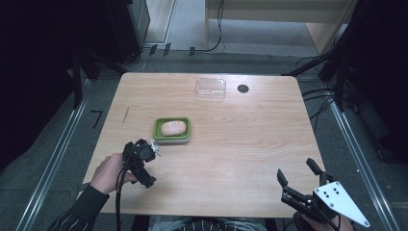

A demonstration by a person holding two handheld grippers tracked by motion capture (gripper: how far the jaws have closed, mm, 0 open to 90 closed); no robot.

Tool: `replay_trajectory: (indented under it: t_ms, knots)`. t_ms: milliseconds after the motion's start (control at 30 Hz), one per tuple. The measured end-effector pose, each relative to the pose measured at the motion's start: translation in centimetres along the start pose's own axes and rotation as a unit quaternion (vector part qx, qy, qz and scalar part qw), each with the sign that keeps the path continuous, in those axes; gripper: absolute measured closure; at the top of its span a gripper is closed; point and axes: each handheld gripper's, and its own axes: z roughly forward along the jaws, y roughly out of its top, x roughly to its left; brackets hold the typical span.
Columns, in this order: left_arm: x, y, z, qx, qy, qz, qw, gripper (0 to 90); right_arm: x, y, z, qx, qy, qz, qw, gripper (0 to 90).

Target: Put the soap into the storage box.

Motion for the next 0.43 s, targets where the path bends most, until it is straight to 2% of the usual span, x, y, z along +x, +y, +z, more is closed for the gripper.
replay_trajectory:
  t_ms: [233,300,433]
  knots:
    - [-1.0,-0.3,1.2,-0.003,-0.006,0.010,0.9999,2.2,0.0,0.0,0.0,-0.001,0.000,0.000,1.0000,13.2]
    - [-1.0,-0.4,1.3,0.002,-0.007,0.014,0.9999,2.1,0.0,0.0,0.0,-0.001,0.000,0.000,1.0000,13.2]
    - [-0.9,-0.6,1.4,-0.004,-0.009,0.012,0.9999,2.1,-0.1,-0.1,0.0,-0.001,-0.001,0.004,1.0000,13.3]
